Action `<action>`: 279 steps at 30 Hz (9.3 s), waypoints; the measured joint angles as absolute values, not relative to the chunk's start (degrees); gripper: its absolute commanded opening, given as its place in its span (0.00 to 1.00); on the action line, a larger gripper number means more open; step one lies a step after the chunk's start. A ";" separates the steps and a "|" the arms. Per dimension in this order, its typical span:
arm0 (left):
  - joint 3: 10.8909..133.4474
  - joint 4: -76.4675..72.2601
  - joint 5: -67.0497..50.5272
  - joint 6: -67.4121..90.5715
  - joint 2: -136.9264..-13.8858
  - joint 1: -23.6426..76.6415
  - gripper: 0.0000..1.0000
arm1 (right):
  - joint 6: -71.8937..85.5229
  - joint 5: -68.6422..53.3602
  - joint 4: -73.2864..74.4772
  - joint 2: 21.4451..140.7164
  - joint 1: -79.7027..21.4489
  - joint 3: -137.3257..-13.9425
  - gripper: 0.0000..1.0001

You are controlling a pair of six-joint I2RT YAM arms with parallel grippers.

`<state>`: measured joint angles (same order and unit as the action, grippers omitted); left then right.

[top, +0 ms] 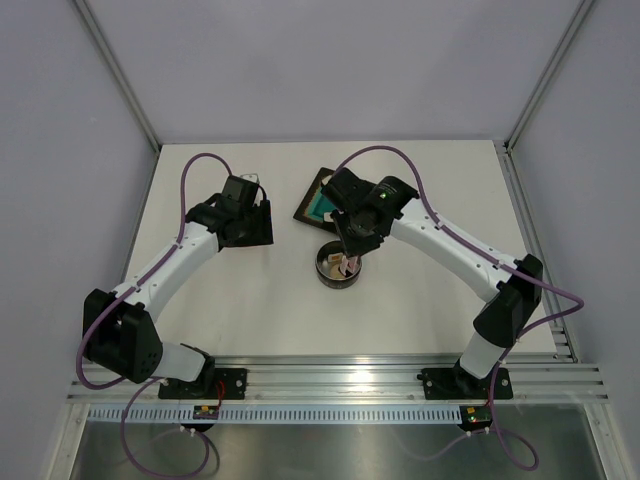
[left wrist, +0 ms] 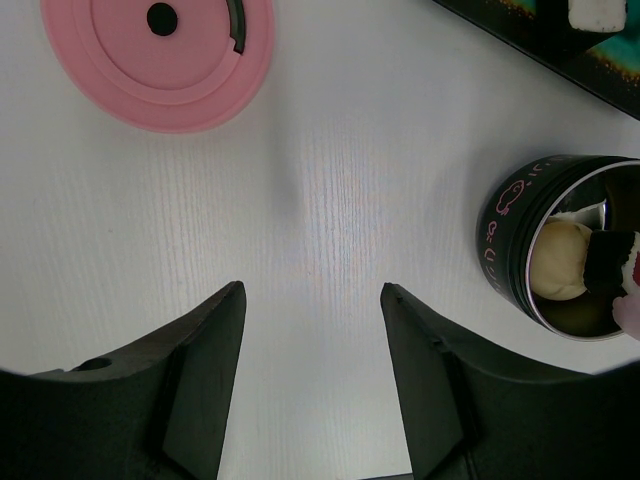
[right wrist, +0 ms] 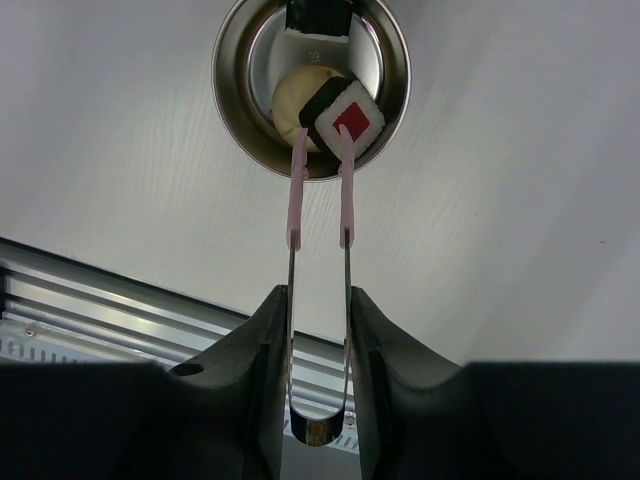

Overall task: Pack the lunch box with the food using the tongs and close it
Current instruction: Place the fake food in the packing box, then place the clamp at the center of the board, then pick up the clamp at the center of the board, then pick up the fake food from the plate.

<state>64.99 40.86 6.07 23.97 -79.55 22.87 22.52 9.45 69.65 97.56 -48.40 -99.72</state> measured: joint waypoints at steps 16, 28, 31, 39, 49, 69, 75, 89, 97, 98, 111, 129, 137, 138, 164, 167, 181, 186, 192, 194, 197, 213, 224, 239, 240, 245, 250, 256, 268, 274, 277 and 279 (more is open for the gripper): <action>64.99 40.88 6.09 23.97 -79.55 22.87 0.61 | 21.87 9.34 68.23 98.30 -49.25 -99.72 0.00; 64.99 40.88 6.09 23.97 -79.55 22.87 0.61 | 20.99 13.13 67.07 99.44 -50.11 -99.72 0.00; 64.99 40.88 6.07 23.97 -79.55 22.87 0.61 | 20.78 15.18 66.92 99.44 -50.50 -99.63 0.00; 64.99 40.88 6.09 23.94 -79.55 22.87 0.61 | 20.36 18.04 65.47 99.96 -50.54 -99.18 0.00; 64.99 40.88 6.09 23.94 -79.55 22.87 0.61 | 20.36 19.00 63.88 98.96 -50.63 -99.33 0.00; 64.99 40.88 6.09 23.94 -79.55 22.85 0.61 | 21.10 26.94 60.64 94.91 -48.49 -96.62 0.00; 64.99 40.88 6.07 23.94 -79.55 22.87 0.61 | 20.16 25.39 56.21 94.50 -44.25 -95.42 0.00; 64.99 41.10 6.39 23.94 -79.55 22.85 0.61 | 16.95 15.22 46.06 107.55 -39.20 -101.62 0.10; 64.99 41.12 6.48 23.94 -79.55 22.85 0.61 | 20.18 12.69 46.15 109.69 -38.63 -104.38 0.17; 64.99 41.12 6.48 23.94 -79.55 22.85 0.61 | 20.64 12.71 46.11 109.69 -38.63 -104.62 0.20; 64.99 41.12 6.48 23.75 -79.55 22.85 0.61 | 23.57 15.75 44.10 108.84 -38.26 -102.69 0.20; 64.99 41.08 6.46 23.53 -79.57 22.70 0.61 | 29.36 29.52 26.35 82.24 -28.71 -57.54 0.21; 64.99 41.08 6.44 23.55 -79.77 22.70 0.61 | 36.99 30.39 23.64 82.32 -28.71 -48.62 0.31; 64.99 41.10 6.42 23.55 -79.88 22.70 0.61 | 37.74 30.37 23.18 82.46 -28.71 -48.01 0.35; 65.01 41.15 6.24 23.55 -80.77 22.70 0.61 | 41.15 28.01 14.20 92.33 -28.71 -45.71 0.81; 65.01 41.15 6.24 23.55 -80.75 22.70 0.61 | 40.82 27.97 14.13 92.68 -28.36 -46.11 0.80; 65.01 41.19 6.24 23.55 -80.75 22.70 0.61 | 35.05 23.62 12.75 95.79 -24.84 -49.71 0.58; 65.21 41.28 6.24 23.55 -80.75 22.70 0.61 | 31.22 20.03 12.75 97.71 -24.80 -52.38 0.54; 65.21 41.30 6.22 23.55 -80.75 22.70 0.61 | 26.63 16.12 13.15 99.42 -24.80 -54.96 0.61; 65.21 41.32 6.22 23.55 -80.75 22.70 0.61 | 25.71 15.79 13.56 99.46 -24.80 -55.24 0.69; 65.21 41.32 6.22 23.55 -80.75 22.70 0.61 | 25.28 15.79 14.63 99.74 -24.80 -55.96 0.70; 65.21 41.43 6.22 23.55 -80.75 22.70 0.61 | 31.11 18.13 15.14 101.38 -25.36 -57.43 0.62; 65.21 41.54 6.22 23.55 -80.75 22.70 0.61 | 35.92 23.49 17.32 102.13 -27.77 -58.08 0.66; 65.21 41.54 6.24 23.55 -80.75 22.70 0.61 | 34.33 22.04 14.59 101.43 -28.27 -56.93 0.19; 65.21 41.54 6.24 23.55 -80.75 22.70 0.61 | 34.00 21.58 15.09 101.16 -28.27 -56.88 0.17; 65.21 41.54 6.24 23.55 -80.73 22.70 0.61 | 32.14 20.34 20.64 97.41 -28.32 -56.64 0.14; 65.21 41.54 6.26 23.55 -80.71 22.70 0.61 | 26.70 16.08 29.76 91.22 -27.55 -61.41 0.16; 65.21 41.54 6.26 23.55 -79.94 22.70 0.61 | 17.17 3.31 40.88 91.24 -25.17 -76.77 0.25; 65.08 41.54 6.24 23.55 -78.89 22.70 0.61 | 9.45 -8.29 57.32 101.69 -25.02 -98.65 0.31; 65.08 41.58 6.28 23.55 -78.81 22.70 0.61 | 9.08 -8.12 61.28 110.69 -25.02 -106.94 0.37; 65.08 41.63 6.31 23.55 -78.78 22.70 0.61 | 8.86 -7.86 62.72 113.71 -25.02 -109.75 0.40; 65.08 41.69 6.31 23.55 -78.78 22.70 0.61 | 8.73 -7.16 63.37 115.68 -25.15 -111.81 0.42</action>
<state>65.08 41.69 6.31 23.55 -78.78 22.70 8.73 -7.16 63.37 115.68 -25.15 -111.81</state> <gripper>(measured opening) 0.603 0.398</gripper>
